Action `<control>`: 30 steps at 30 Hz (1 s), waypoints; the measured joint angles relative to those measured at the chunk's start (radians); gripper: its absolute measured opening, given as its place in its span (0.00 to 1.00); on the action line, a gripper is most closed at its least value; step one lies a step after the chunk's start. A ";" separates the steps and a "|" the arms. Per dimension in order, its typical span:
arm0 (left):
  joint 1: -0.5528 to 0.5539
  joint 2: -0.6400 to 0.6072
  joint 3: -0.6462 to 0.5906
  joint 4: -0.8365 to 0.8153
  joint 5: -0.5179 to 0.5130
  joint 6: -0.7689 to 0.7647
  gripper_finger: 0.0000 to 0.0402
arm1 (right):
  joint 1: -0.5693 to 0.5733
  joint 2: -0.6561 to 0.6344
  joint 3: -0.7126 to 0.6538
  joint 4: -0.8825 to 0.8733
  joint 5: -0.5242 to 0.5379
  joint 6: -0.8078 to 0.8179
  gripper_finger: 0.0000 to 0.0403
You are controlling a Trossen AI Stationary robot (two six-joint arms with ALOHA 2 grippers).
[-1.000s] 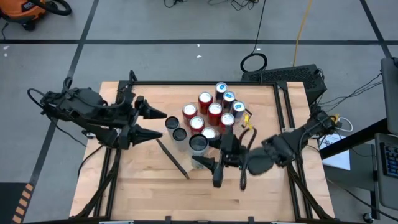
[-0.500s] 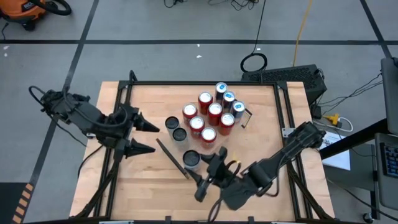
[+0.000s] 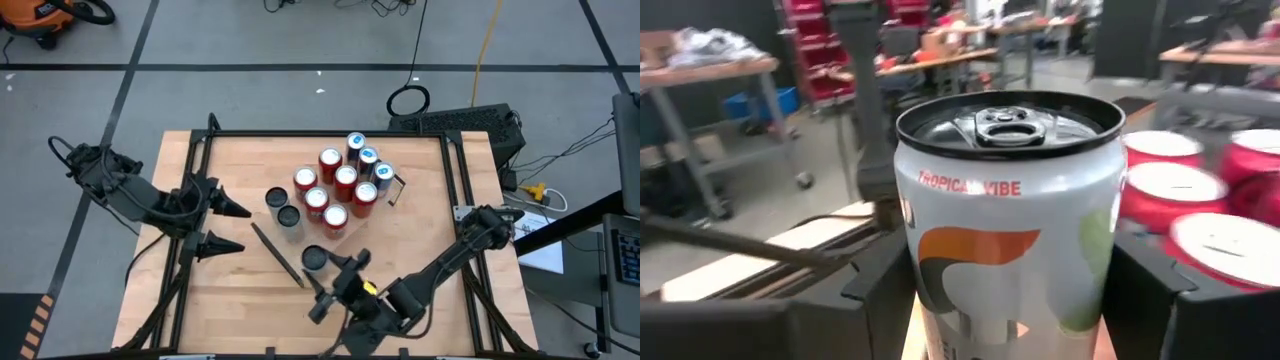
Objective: Place canned beverage on shelf
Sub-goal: Put the white soda can on the shelf
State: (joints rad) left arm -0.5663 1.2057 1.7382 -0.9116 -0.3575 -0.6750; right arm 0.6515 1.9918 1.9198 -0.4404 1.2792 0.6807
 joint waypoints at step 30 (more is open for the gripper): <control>0.011 0.070 0.000 -0.022 -0.044 0.002 0.99 | 0.110 -0.154 -0.002 -0.357 -0.056 0.091 0.56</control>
State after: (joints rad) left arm -0.5556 1.2756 1.7378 -0.9340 -0.4019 -0.6734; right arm 0.7619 1.8379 1.9175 -0.7976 1.2232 0.7716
